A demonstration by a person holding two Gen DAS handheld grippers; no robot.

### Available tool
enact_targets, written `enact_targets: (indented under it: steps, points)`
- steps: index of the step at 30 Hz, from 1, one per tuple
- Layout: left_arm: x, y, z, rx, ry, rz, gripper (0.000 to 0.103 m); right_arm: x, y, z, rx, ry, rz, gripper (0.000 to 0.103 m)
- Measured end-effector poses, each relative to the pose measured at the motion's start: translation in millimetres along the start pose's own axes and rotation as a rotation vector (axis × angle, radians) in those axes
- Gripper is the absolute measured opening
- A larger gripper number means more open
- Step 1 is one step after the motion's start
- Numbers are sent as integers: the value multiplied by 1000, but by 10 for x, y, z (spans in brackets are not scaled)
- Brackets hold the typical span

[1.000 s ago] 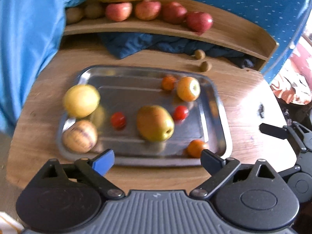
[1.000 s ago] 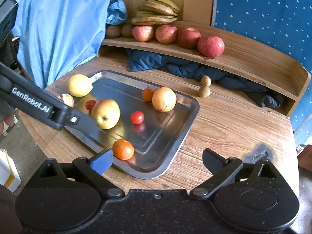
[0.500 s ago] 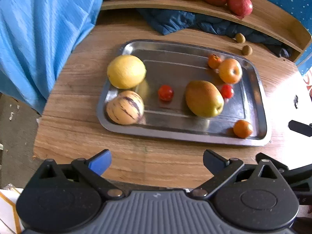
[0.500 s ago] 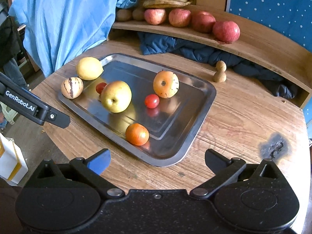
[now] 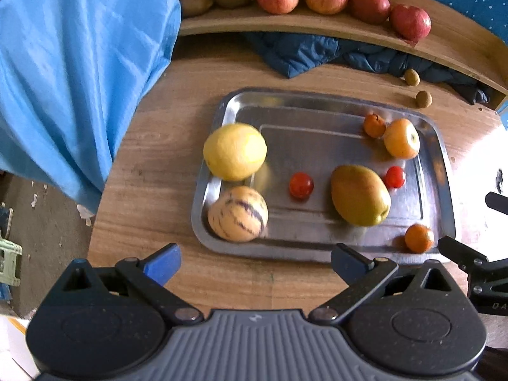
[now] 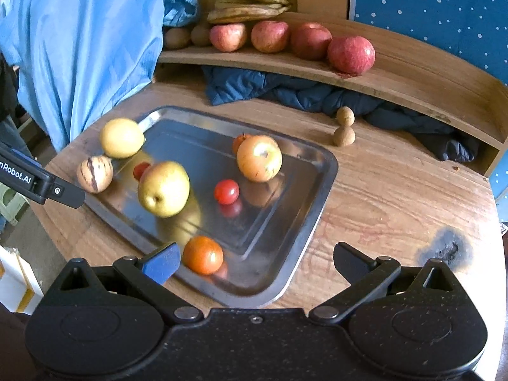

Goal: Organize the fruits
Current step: 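Move both tools back toward the two small brown fruits under the shelf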

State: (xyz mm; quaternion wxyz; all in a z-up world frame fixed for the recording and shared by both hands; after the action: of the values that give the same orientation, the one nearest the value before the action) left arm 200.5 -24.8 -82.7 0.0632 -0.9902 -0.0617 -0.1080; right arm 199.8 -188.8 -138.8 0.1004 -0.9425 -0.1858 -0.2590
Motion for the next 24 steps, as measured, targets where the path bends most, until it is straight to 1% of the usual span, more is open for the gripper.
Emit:
enact_targets:
  steps: [7, 15, 24]
  points:
    - [189, 22, 11, 4, 16, 8, 102, 159, 11, 59, 8, 25, 8, 102]
    - [412, 77, 73, 0, 24, 21, 102, 267, 70, 142, 5, 28, 16, 102]
    - [656, 252, 168, -21, 35, 63, 102, 346, 193, 206, -8, 34, 43, 102]
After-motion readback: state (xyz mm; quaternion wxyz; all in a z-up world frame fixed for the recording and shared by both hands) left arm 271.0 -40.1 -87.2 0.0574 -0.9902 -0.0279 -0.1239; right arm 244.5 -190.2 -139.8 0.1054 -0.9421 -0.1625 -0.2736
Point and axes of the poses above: each gripper's, at about its wrist camera, not at the fingertips, and z roughly the way its jaws point, y to its right, x to its top, the point moved 9 cm from there along z, roughly the way its jaws point, and after that the axes turned 3 degrees about x, right-handed, at the moved point
